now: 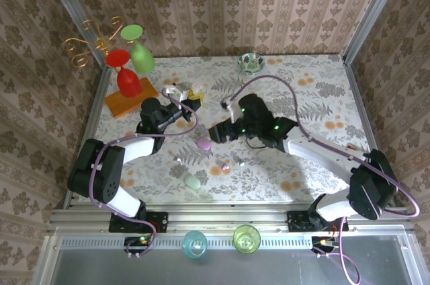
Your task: Insert the wireless bluetooth earbuds into the charging case
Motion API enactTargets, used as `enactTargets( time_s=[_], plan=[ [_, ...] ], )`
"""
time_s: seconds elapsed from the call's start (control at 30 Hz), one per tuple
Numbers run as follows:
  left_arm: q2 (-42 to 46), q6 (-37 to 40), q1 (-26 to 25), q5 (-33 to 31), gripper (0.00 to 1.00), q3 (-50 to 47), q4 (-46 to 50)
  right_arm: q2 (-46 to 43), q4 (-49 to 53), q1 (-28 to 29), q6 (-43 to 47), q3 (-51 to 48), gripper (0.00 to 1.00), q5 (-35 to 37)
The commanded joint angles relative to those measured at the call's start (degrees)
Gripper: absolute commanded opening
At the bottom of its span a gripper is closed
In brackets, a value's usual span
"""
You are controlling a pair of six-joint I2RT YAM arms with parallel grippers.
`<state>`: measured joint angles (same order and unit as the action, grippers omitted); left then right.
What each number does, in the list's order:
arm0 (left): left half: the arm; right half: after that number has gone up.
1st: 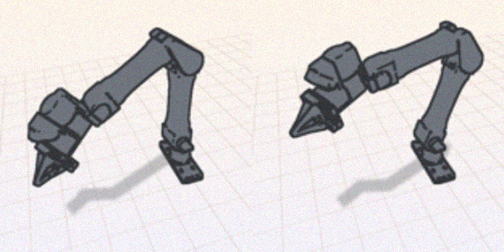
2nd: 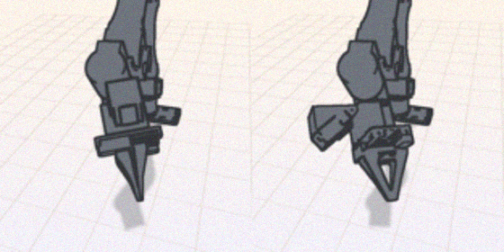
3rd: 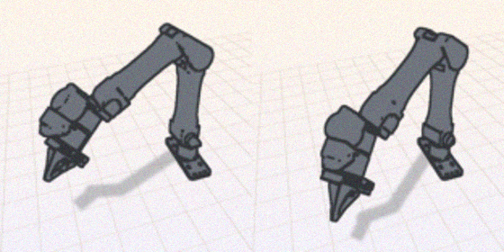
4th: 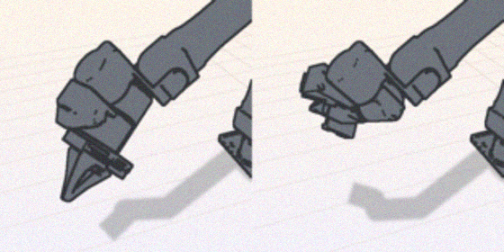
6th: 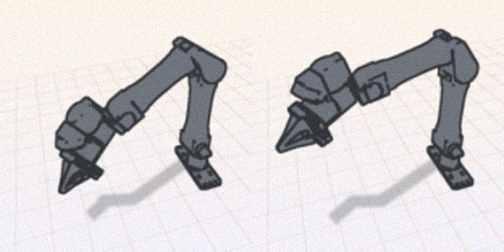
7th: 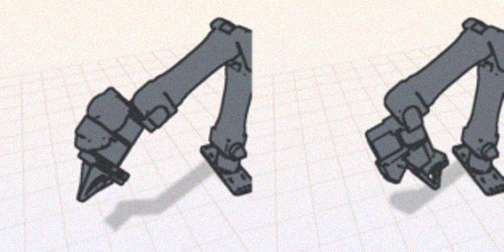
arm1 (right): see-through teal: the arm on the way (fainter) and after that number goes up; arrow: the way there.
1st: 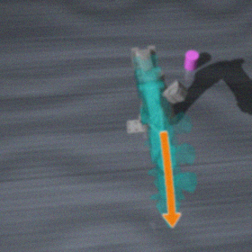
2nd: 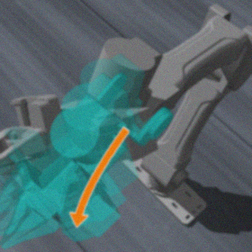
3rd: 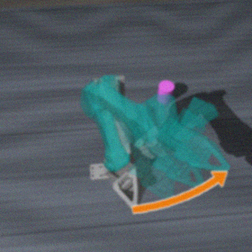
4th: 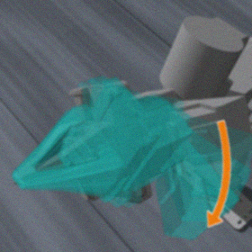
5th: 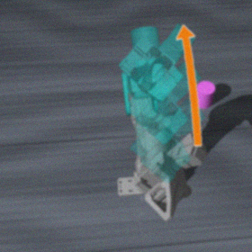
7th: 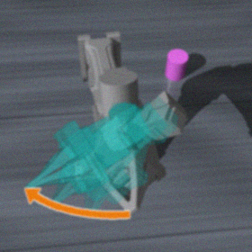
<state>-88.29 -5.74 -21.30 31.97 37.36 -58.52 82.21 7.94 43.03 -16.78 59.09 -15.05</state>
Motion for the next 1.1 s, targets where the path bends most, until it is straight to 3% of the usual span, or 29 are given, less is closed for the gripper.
enactTargets(
  time_s=[0.0, 0.17, 0.37, 0.67, 1.07],
  plan=[
    [-1.1, 1.3, 0.7, -3.7, 0.00, 4.1, 2.4, 3.6, -2.1, 4.8, 5.5, -0.6, 0.78, 3.4],
    [-2.9, 0.5, 1.0, -4.6, 0.00, 7.9, 4.0, 10.3, -8.6, 13.0, 14.0, -1.0, 0.80, 8.0],
    [-2.8, 0.9, 1.0, -4.6, 0.00, 10.3, 5.8, 20.6, -9.5, 17.0, 16.5, 4.0, 0.80, 9.8],
    [-0.4, 1.4, 1.0, -4.9, 0.00, 11.7, 8.6, 33.5, -2.2, 17.7, 15.8, 17.2, 0.55, 13.1],
    [1.9, 2.7, 0.7, -5.3, 0.00, 12.7, 11.7, 44.8, 8.7, 17.6, 14.5, 31.5, 0.49, 16.9]
  ],
)
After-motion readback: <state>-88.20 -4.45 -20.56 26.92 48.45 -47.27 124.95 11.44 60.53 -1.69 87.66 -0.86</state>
